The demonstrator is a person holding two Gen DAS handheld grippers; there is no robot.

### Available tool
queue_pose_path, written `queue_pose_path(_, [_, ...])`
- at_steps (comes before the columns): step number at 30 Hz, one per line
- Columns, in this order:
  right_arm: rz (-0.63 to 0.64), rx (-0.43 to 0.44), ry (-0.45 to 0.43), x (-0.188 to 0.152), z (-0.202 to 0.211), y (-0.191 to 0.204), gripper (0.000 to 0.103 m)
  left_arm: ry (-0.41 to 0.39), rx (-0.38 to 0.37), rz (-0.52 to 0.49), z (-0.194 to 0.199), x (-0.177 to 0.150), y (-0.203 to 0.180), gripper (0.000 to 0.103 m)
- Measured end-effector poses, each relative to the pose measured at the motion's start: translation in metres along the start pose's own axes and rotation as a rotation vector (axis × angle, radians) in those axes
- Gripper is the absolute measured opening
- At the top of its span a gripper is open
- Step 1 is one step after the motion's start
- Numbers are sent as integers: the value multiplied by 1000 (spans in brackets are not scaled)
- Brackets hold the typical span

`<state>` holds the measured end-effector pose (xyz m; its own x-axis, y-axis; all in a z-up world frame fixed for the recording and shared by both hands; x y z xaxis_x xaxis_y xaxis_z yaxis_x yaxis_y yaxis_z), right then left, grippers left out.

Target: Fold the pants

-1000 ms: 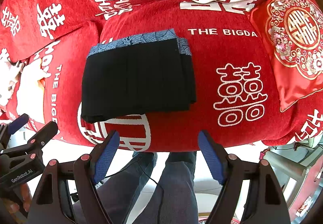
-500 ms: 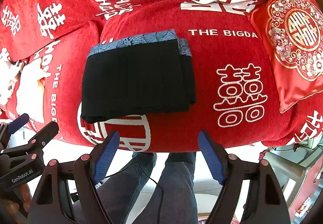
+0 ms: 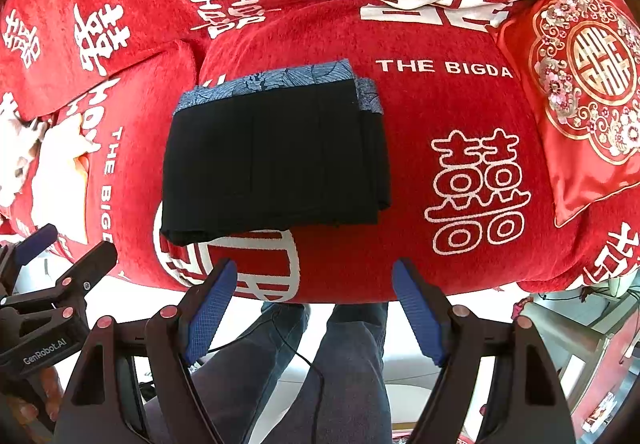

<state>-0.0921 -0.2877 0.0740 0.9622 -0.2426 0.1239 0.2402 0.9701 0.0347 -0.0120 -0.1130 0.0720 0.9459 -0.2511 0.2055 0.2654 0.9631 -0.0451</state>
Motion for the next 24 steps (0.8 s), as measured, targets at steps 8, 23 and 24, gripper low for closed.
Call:
queue_pose_path(8, [14,-2,7,4,-2,4,83,6,0,-7,-2,1,2,103])
queue_pose_path(23, [29,-4,12,7,-4,7,83,10,-9,3,-4,1,1,103])
queue_pose_path(24, [29,-4,11,6,-5,7,83,11,-9,4,-4,0,1,103])
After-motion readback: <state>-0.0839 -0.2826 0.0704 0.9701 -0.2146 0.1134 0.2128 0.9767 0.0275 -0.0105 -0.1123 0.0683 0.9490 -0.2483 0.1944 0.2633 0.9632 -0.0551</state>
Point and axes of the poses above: each gripper's, at about its wrist camera, not at the fingertips, and z roughly against the way its jaws point, y to its left, x to its top, the point moved 6 cm from there along -z, roughly the way its jaws point, and after that the axes turned 11 degrees about z, right-handed, at the moved point
